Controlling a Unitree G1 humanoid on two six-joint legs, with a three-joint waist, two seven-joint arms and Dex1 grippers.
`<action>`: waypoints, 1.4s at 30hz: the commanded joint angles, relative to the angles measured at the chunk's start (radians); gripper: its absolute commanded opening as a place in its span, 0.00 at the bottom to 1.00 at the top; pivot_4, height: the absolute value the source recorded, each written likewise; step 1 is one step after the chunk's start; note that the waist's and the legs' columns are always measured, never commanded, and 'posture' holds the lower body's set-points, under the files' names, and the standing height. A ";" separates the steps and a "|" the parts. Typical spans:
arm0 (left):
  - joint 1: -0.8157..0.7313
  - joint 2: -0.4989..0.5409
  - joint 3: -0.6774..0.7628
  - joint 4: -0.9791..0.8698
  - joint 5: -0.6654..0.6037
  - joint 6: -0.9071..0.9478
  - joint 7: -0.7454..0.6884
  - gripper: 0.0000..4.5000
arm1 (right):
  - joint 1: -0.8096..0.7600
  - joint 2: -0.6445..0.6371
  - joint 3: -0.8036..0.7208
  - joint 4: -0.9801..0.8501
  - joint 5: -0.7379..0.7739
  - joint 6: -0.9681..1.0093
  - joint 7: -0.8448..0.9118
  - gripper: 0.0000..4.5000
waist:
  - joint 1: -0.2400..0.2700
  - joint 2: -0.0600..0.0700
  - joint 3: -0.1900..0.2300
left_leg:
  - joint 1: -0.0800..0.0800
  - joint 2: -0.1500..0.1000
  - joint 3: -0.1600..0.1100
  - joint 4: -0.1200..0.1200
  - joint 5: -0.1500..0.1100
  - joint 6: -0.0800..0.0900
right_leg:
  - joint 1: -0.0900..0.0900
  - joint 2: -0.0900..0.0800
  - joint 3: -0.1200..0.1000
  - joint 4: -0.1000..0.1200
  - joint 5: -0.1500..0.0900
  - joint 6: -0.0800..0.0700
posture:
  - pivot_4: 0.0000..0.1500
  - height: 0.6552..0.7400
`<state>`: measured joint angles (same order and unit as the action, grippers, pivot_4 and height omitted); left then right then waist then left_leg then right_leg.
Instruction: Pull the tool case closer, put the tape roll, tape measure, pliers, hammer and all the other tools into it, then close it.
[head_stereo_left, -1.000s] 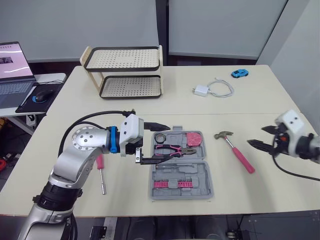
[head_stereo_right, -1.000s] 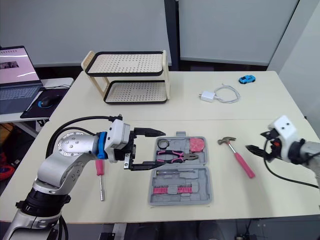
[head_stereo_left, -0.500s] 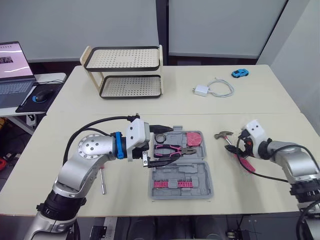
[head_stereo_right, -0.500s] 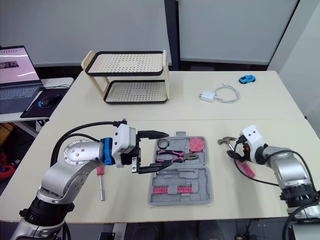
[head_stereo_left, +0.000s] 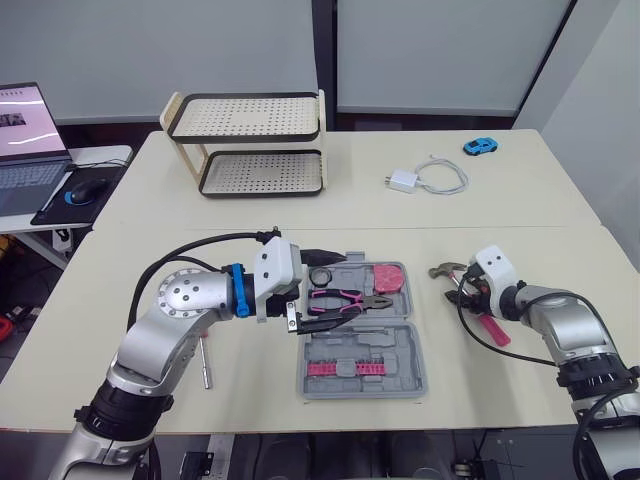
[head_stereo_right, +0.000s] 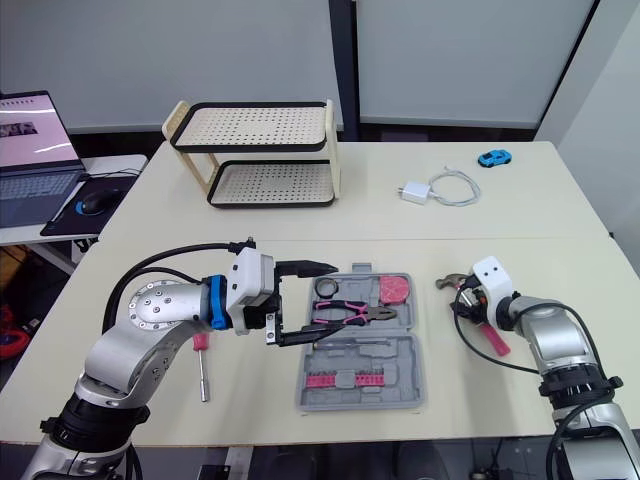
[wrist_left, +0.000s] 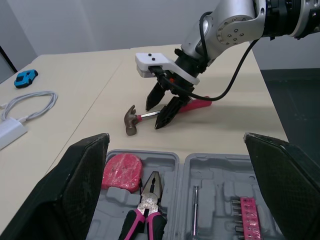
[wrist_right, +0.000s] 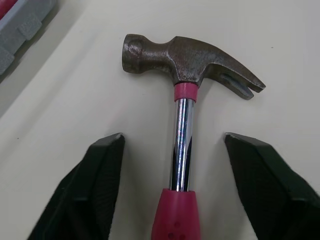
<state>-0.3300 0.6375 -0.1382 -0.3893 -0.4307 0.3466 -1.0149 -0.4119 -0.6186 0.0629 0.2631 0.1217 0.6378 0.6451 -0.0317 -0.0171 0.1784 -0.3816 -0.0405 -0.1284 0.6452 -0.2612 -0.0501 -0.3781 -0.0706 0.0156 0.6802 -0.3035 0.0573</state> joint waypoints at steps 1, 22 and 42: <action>-0.018 -0.003 -0.004 -0.023 0.000 -0.002 -0.001 1.00 | 0.006 0.013 -0.018 0.000 -0.015 0.022 -0.041 0.46 | 0.000 0.000 0.000 | 0.000 0.000 0.000 0.000 0.000 0.000 | 0.000 0.000 0.000 0.000 0.000 0.000 | 1.00 1.00; -0.013 -0.011 -0.012 -0.039 -0.013 0.025 -0.003 1.00 | 0.007 -0.058 -0.032 -0.122 0.018 0.127 0.021 0.02 | 0.001 0.000 0.000 | 0.001 0.000 0.000 0.000 0.000 0.000 | 0.001 0.000 0.000 0.000 0.000 0.000 | 1.00 1.00; -0.007 -0.015 -0.016 -0.037 -0.011 0.020 -0.012 1.00 | 0.291 0.032 -0.144 -0.590 0.097 0.406 -0.150 0.02 | 0.003 0.000 0.000 | -0.001 0.000 -0.001 0.000 0.000 0.000 | 0.000 0.000 0.000 0.000 0.000 0.000 | 1.00 1.00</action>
<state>-0.3265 0.6274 -0.1512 -0.4016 -0.4332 0.3811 -1.0187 -0.1213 -0.5884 -0.0407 -0.2744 0.2184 1.0409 0.5217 -0.0290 -0.0173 0.1785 -0.3822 -0.0407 -0.1289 0.6449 -0.2613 -0.0500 -0.3785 -0.0707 0.0156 0.6801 -0.3035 0.0573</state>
